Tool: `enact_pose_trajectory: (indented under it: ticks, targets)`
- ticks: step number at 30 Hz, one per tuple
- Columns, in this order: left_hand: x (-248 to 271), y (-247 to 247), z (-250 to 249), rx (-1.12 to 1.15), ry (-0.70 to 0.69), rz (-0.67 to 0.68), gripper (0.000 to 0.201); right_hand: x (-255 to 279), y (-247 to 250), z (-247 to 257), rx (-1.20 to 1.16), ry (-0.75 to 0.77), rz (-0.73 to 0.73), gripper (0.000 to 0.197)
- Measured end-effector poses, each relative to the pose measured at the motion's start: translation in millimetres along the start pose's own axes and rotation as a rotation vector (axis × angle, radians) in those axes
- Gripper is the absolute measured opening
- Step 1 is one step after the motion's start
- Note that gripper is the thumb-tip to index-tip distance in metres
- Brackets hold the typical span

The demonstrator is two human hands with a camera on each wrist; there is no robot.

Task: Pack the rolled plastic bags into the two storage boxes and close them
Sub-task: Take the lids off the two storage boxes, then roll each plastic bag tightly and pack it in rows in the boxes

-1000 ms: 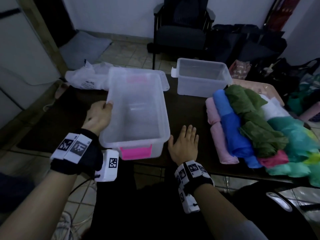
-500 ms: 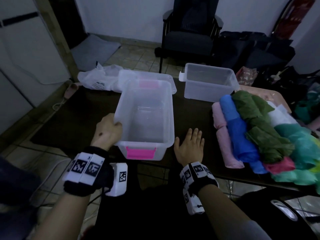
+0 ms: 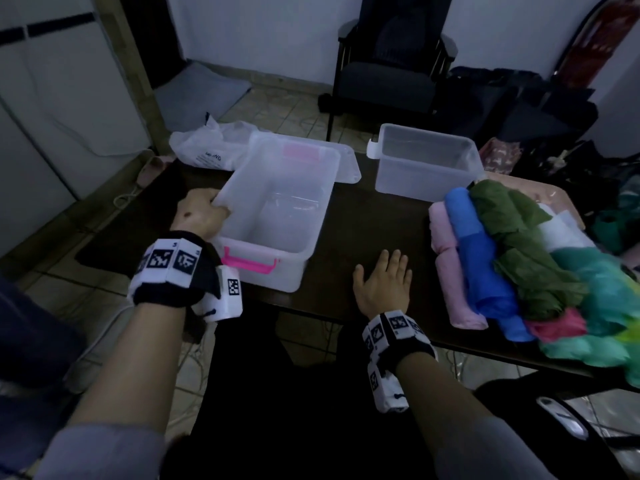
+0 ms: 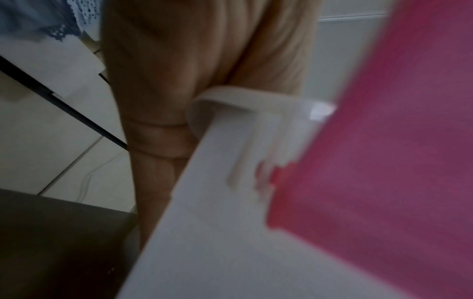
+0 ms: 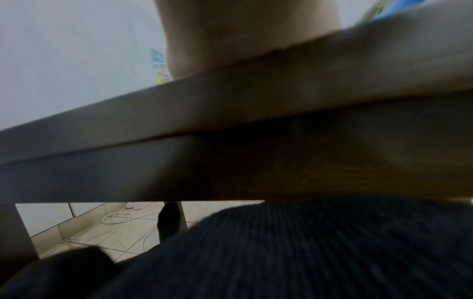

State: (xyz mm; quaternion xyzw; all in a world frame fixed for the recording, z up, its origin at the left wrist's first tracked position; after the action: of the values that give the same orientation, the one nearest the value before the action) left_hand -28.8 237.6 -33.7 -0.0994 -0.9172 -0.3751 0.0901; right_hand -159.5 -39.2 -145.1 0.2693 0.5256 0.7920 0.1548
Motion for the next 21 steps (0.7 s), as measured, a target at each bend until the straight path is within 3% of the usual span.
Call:
enact_pose_trajectory:
  ticks: [8,12,16,19,21]
  targets:
    - [-14.4,8.7,3.9,-0.074,-0.01,0.034,0.037,0.3,1.7,-0.7,0.013,-0.006,0.028,0.071]
    - [-6.4,17.3,-8.3,-0.022,-0.065,-0.035,0.057,0.3,2.2,-1.7,0.001,0.007,0.05,0.071]
    - [33.8,20.2,-59.4,-0.014,-0.297,-0.186,0.047,-2.4,6.2,-3.0,-0.054,0.02,0.162,0.07]
    - [72.5,-12.9,-102.0,0.036,-0.451,-0.103,0.038,-1.3,28.5,-8.5,-0.136,0.053,0.202,0.054]
    - [92.2,-57.2,-120.8,0.038,-0.507,0.025,0.036,3.8,58.6,-15.3,-0.085,0.09,0.033,0.043]
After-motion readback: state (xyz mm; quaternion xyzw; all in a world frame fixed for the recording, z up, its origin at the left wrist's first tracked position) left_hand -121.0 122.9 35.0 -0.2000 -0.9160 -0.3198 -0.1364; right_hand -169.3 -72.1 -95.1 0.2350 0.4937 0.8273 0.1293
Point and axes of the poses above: each hand's wrist, its own x-axis away from the middle knuckle, its own y-axis out of the back of the hand, z = x × y, the point moved 7 cm from there along -x, towards the middle knuckle, and after that the axes turned 9 degrees about z, right-handed, at the moved point
